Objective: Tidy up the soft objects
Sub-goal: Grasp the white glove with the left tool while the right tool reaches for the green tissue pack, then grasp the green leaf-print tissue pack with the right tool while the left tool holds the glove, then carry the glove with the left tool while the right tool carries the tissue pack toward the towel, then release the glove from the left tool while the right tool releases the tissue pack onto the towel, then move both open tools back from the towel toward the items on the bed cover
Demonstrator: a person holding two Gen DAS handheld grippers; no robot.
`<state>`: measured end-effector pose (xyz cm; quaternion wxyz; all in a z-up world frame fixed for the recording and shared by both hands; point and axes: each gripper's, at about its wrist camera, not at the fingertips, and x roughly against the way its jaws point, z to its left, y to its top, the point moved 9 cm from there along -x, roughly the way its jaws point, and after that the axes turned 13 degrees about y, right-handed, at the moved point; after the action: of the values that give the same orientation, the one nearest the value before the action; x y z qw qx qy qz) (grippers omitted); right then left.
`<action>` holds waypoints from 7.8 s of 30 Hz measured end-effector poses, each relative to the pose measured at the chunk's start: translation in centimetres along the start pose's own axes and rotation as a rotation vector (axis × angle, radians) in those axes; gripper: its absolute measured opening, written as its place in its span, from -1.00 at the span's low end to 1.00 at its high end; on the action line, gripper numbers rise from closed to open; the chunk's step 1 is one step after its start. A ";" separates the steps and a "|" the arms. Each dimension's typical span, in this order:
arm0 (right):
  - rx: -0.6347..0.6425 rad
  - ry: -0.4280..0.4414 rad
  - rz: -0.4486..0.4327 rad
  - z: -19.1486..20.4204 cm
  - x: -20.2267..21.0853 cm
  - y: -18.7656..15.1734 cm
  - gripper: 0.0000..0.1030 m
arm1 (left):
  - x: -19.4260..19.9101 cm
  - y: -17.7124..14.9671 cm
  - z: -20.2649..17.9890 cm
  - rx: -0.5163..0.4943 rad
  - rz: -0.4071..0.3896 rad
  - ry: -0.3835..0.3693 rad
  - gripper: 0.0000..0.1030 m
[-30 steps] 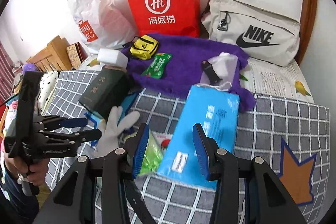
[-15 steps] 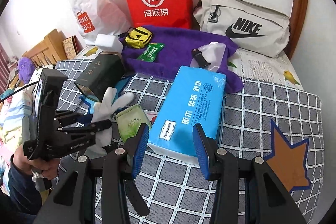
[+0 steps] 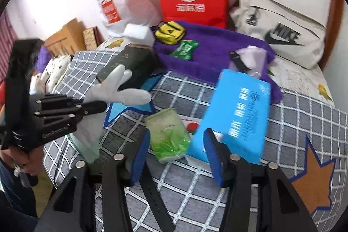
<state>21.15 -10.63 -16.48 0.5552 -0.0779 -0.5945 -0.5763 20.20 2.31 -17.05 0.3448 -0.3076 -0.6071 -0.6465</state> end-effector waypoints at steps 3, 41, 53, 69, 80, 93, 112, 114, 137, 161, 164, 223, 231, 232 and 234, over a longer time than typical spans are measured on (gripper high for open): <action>0.041 0.006 0.042 0.9 -1.7 0.1 0.06 | -0.5 -0.5 1.0 0.023 0.013 -0.003 -0.85; 0.033 0.019 0.174 1.2 -7.0 -0.4 -0.55 | -5.2 -3.7 4.5 0.145 0.108 -0.131 -0.30; -0.033 0.045 0.063 0.8 -4.0 0.5 -0.61 | -5.2 -3.5 4.9 0.086 0.076 -0.033 -0.87; -0.022 0.064 -0.077 0.7 2.5 2.8 -0.61 | 2.7 2.2 4.4 0.080 -0.060 -0.102 -0.88; -0.077 0.006 -0.122 -3.4 4.7 5.1 -0.61 | -0.1 10.9 2.8 0.005 -0.099 -0.074 -0.88; -0.124 -0.003 -0.106 -8.9 1.2 9.3 -0.61 | -5.4 17.9 1.0 -0.022 -0.087 -0.098 -0.88; -0.122 -0.014 -0.094 -13.9 -5.3 16.2 -0.61 | -11.7 24.0 -0.5 -0.047 -0.053 -0.117 -0.88; -0.124 -0.010 -0.096 -14.2 -5.8 16.9 -0.61 | -12.1 24.5 -0.7 -0.045 -0.050 -0.126 -0.88; -0.117 -0.003 0.037 -17.1 -11.6 17.3 -0.61 | -17.8 23.8 -2.2 -0.038 0.076 -0.086 -0.87; -0.118 0.005 0.108 -16.7 -13.2 17.4 -0.35 | -18.4 23.1 -3.0 -0.055 0.104 -0.050 -0.77; -0.115 0.001 0.129 -16.7 -13.4 17.1 -0.14 | -18.2 23.0 -3.2 -0.077 0.103 -0.029 -0.57; -0.073 0.027 -0.037 -2.3 4.0 -5.1 0.05 | -1.5 3.5 -9.3 -0.366 -0.009 -0.026 0.22; -0.164 -0.043 -0.034 -6.0 5.5 -9.0 0.05 | -3.5 0.7 -12.6 -0.505 -0.009 -0.090 0.42; -0.177 -0.059 -0.038 -6.6 5.8 -9.2 0.05 | -3.7 0.4 -13.0 -0.529 -0.013 -0.095 0.43; -0.214 -0.075 -0.051 -8.1 6.5 -9.7 0.05 | -4.3 0.1 -13.3 -0.561 -0.010 -0.092 0.46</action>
<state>16.29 -23.61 -19.69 0.5061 -0.1432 -0.5517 -0.6473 23.01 -10.63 -21.45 0.2151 -0.4170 -0.4208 -0.7764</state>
